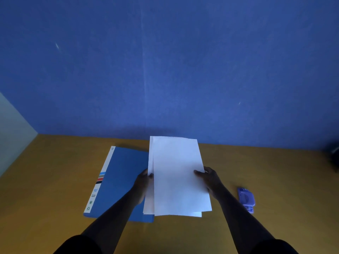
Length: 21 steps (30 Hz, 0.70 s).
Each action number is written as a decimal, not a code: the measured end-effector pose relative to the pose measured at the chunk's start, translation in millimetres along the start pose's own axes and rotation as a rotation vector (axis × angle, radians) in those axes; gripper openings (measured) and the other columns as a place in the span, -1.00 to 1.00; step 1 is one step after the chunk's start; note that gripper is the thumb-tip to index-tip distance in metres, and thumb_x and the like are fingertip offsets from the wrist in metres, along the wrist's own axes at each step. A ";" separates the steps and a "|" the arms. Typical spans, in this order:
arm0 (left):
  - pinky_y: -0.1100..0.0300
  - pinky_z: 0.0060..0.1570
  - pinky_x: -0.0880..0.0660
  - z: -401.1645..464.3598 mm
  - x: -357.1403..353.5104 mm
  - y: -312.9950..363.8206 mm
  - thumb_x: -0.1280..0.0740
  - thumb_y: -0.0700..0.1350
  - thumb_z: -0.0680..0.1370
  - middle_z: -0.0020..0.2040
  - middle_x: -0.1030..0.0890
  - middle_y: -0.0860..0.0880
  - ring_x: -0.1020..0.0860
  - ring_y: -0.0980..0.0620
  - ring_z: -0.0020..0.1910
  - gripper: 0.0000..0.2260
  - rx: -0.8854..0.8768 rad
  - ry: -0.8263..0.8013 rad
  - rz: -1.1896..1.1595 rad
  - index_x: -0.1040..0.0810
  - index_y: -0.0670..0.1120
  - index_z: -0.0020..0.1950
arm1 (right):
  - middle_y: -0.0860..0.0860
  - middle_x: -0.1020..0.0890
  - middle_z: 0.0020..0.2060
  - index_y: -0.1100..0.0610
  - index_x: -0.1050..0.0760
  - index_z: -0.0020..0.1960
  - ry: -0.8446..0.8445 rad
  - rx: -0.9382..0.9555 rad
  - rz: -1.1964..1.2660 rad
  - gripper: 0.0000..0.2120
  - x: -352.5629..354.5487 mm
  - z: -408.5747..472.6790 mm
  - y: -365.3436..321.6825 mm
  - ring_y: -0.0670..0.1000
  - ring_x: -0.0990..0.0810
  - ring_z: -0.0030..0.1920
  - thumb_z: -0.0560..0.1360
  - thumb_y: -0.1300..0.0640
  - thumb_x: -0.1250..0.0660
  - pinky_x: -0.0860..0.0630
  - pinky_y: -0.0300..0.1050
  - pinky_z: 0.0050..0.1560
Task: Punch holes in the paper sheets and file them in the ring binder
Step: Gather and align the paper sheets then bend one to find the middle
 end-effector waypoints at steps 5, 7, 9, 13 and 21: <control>0.13 0.28 -0.39 2.9 -13.4 2.0 -0.23 0.00 0.62 0.27 -0.56 0.06 -0.50 0.09 0.24 -0.70 -0.075 -0.086 0.020 -0.50 -0.03 0.32 | 0.10 -0.72 -0.04 0.18 -0.61 0.11 -0.022 0.060 -0.040 -0.74 9.3 -2.4 0.9 0.20 -0.70 -0.02 0.44 0.16 -0.47 -0.62 0.16 -0.01; 0.22 0.02 -0.49 3.6 -21.8 5.1 -0.33 -0.19 0.57 0.09 -0.65 0.05 -0.60 0.09 0.06 -0.82 -0.134 -0.049 0.067 -0.57 0.02 0.14 | 0.09 -0.72 -0.05 0.15 -0.60 0.08 0.003 0.076 -0.036 -0.77 13.4 -2.5 -0.1 0.15 -0.69 -0.07 0.45 0.16 -0.47 -0.62 0.04 -0.12; 0.20 -0.10 -0.51 4.7 -32.0 8.5 -0.36 -0.28 0.51 -0.05 -0.68 0.03 -0.62 0.02 -0.06 -0.78 -0.173 0.005 0.112 -0.59 0.05 -0.03 | 0.08 -0.71 -0.06 0.14 -0.59 0.06 0.033 0.097 -0.030 -0.79 17.8 -1.4 -1.4 0.11 -0.68 -0.09 0.44 0.18 -0.47 -0.60 -0.02 -0.15; 0.14 -0.13 -0.51 10.3 -50.1 15.1 -0.41 -0.28 0.47 -0.16 -0.69 0.00 -0.61 0.02 -0.19 -0.82 -0.278 0.058 0.209 -0.62 0.02 -0.15 | 0.00 -0.72 -0.05 0.13 -0.58 0.08 0.050 0.191 -0.075 -0.79 30.1 -0.5 -4.7 0.06 -0.68 -0.03 0.45 0.22 -0.45 -0.60 -0.11 -0.11; 0.24 -0.14 -0.43 11.1 -81.9 24.6 -0.48 -0.23 0.42 -0.14 -0.62 0.02 -0.58 0.02 -0.13 -0.80 -0.377 0.195 0.351 -0.63 -0.14 0.03 | 0.02 -0.71 -0.04 0.15 -0.56 0.12 0.063 0.327 -0.058 -0.74 49.3 -1.5 -8.2 0.00 -0.69 -0.04 0.45 0.27 -0.46 -0.59 -0.21 -0.14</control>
Point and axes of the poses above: each hand's wrist, its own z-axis towards the middle knuckle, its own x-axis out of the back of the hand, y = z × x, the point moved 1 cm from there along z, towards the middle knuckle
